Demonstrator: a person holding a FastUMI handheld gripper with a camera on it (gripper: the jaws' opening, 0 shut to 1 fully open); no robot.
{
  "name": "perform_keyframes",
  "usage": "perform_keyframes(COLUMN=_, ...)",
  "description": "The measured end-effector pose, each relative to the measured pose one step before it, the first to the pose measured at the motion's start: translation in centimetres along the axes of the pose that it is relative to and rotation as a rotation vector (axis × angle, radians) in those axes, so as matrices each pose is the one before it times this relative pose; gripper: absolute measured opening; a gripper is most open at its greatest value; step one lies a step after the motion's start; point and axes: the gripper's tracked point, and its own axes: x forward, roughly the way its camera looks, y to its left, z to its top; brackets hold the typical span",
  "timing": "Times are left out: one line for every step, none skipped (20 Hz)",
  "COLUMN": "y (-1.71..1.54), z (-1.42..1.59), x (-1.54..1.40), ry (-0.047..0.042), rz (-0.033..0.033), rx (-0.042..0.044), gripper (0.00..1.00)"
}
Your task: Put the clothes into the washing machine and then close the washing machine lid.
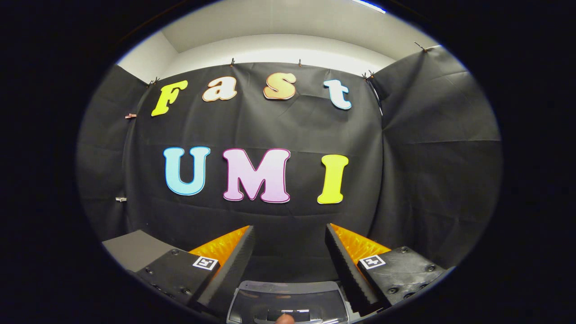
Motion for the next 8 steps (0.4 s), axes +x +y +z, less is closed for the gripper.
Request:
perform_keyframes(y=0.036, z=0.102, x=0.023, ry=-0.00200, rz=-0.00128, rx=-0.00041, gripper=0.98)
perform_keyframes(y=0.059, z=0.079, x=0.155, ry=-0.00009, rz=-0.00434, rx=0.00118, gripper=0.98)
perform_keyframes(y=0.091, z=0.120, x=0.016, ry=-0.00224, rz=0.00087, rx=0.00381, gripper=0.98)
perform_keyframes(y=0.082, z=0.086, x=0.261, ry=-0.00021, rz=-0.00332, rx=0.00204, gripper=0.98)
perform_keyframes(y=-0.150, z=0.054, x=-0.029, ry=-0.00072, rz=-0.00291, rx=0.00030, gripper=0.98)
perform_keyframes(y=0.069, z=0.132, x=0.122, ry=-0.00022, rz=-0.00227, rx=0.00027, gripper=0.98)
perform_keyframes(y=0.081, z=0.002, x=0.117, ry=0.00118, rz=-0.00036, rx=-0.00043, gripper=0.98)
perform_keyframes(y=0.115, z=0.097, x=0.162, ry=-0.00123, rz=-0.00035, rx=-0.00067, gripper=0.98)
